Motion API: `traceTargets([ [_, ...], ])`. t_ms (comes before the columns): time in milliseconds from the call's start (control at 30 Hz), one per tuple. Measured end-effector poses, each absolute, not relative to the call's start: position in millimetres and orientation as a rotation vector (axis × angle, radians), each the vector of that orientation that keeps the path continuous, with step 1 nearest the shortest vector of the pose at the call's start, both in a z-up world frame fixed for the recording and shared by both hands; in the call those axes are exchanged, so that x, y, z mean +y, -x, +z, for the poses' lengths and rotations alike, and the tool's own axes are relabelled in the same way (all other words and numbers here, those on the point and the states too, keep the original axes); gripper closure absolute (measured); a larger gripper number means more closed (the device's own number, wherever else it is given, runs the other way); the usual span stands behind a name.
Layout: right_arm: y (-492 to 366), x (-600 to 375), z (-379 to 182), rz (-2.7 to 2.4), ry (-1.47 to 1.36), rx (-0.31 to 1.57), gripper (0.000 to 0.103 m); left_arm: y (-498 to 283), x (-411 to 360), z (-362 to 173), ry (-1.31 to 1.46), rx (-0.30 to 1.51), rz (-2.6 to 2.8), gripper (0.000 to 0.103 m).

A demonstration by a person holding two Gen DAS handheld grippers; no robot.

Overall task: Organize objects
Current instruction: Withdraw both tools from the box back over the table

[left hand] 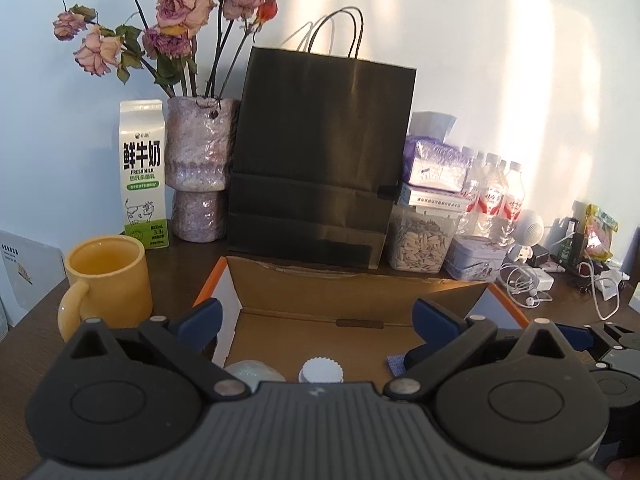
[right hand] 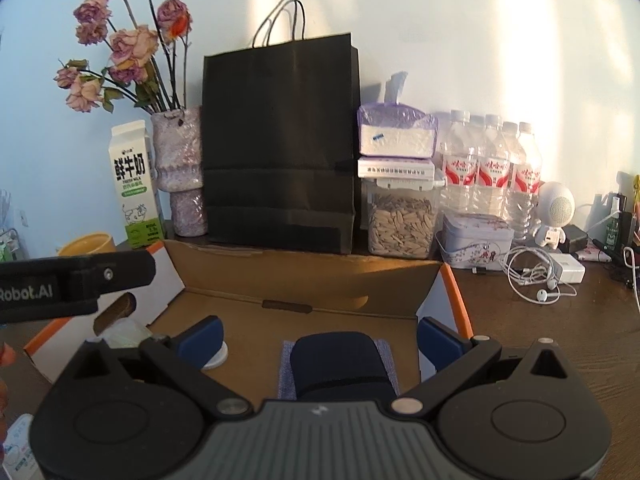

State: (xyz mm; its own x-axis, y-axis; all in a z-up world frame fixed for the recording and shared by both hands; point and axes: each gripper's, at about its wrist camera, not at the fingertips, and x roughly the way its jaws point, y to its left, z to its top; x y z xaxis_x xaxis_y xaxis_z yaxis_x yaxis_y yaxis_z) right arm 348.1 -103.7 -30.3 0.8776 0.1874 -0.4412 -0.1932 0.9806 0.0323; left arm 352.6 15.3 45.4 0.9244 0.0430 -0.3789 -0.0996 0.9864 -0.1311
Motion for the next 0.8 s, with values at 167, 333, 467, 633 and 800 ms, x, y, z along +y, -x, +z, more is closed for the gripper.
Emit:
traceTargets([
  [167,-331,-103,-20,0.214,0.014,0.420,0.000,-331,17,56,0.153,0.353,0.063,0.000],
  [333,-304,-105,-9,0.237,0.013,0.387,0.000,-303,17,60,0.149,0.331,0.041,0.000],
  [467,-282,-104,-5,0.243,0.030,0.371,0.000,-280,20,62,0.157,0.325,0.040,0.000],
  [633,-255,-104,-4,0.250,0.044,0.366,0.000,-256,22,62,0.154,0.327,0.041,0.000],
  [800,-231,-103,-9,0.260,0.062,0.377,0.000,-230,26,61,0.148,0.333,0.038,0.000],
])
